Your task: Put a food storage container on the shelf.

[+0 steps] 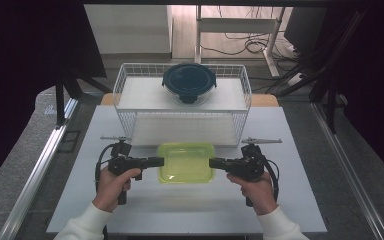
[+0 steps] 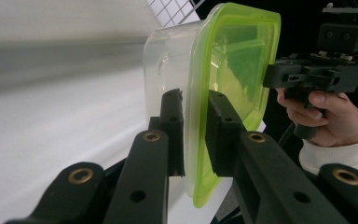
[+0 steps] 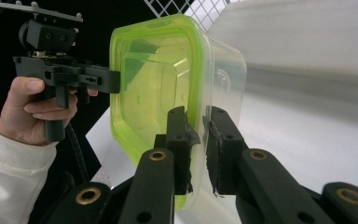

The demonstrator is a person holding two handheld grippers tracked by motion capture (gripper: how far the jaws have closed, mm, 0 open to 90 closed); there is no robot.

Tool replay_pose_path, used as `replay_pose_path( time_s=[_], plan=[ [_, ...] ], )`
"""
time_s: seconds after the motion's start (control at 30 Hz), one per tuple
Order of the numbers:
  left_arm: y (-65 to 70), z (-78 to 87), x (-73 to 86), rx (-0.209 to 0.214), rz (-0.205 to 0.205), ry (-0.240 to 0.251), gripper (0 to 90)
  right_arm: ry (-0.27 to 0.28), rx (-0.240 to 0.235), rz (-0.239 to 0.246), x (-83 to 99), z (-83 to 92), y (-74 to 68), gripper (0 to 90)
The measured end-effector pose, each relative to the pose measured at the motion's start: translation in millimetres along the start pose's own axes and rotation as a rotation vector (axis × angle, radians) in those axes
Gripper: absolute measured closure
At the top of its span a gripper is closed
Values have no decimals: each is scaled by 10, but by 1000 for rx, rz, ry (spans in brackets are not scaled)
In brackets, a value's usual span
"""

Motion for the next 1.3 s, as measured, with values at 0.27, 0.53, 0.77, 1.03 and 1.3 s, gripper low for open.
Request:
replay_pose_path(
  time_s=[0.27,0.53,0.77,1.03,1.3],
  plan=[
    [131,40,-241,4,-36,18,792,28,-8,31,-234,51,-103,791],
    [278,102,-495,17,-66,54,792,55,-13,74,-517,92,-237,790],
    [389,140,-721,15,-99,70,792,75,-8,100,-747,119,-328,791],
    [493,160,-964,25,-120,77,793,92,0,121,-990,144,-412,792],
    [644,200,-1199,13,-165,84,795,122,-1,135,-1199,197,-499,793]
  ],
)
Point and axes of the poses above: each handheld gripper's, and its own axes: z roughly backward along the jaws, x roughly out of its underside, y roughly to its right, the point moved 9 cm from there along -z, roughly forward along the jaws, and after that the axes turned 11 degrees about y, right-handed, at the moved point
